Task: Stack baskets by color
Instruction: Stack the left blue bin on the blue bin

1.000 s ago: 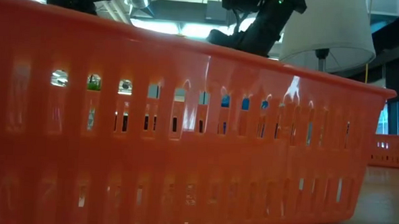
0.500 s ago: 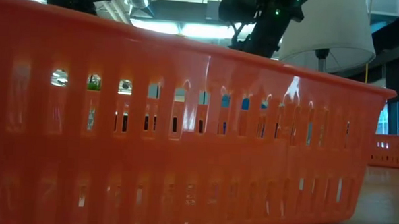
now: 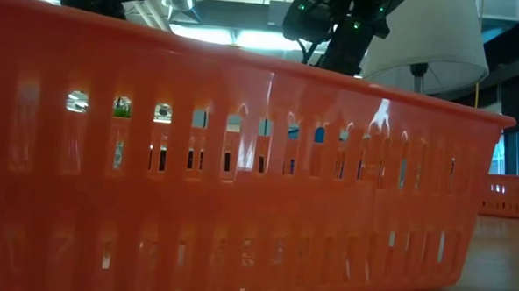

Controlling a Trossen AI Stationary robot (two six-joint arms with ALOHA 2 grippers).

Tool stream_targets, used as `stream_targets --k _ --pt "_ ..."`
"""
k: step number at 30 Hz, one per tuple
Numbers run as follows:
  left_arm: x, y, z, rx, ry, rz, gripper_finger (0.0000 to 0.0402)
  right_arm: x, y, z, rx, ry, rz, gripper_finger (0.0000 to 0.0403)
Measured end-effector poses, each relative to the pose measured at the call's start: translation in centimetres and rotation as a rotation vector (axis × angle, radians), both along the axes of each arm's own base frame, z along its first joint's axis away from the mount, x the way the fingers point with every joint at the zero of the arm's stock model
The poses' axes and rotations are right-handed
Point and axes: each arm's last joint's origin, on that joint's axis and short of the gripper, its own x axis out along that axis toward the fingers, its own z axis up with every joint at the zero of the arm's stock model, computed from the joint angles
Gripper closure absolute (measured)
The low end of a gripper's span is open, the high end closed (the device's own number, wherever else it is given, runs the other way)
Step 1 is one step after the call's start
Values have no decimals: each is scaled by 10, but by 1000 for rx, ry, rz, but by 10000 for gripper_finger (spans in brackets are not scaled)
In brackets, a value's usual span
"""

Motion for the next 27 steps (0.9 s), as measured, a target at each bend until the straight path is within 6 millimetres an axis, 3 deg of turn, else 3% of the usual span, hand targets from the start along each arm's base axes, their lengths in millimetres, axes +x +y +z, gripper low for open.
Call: stream_targets --k 13,20,27 --pt "0 0 0 -1 0 0 347 5 -4 17 12 -40 90 367" --pt "0 0 0 -4 -2 4 347 3 -3 14 5 -6 157 368" --pt "0 0 0 -4 -3 4 347 4 -3 16 -26 -3 171 394"
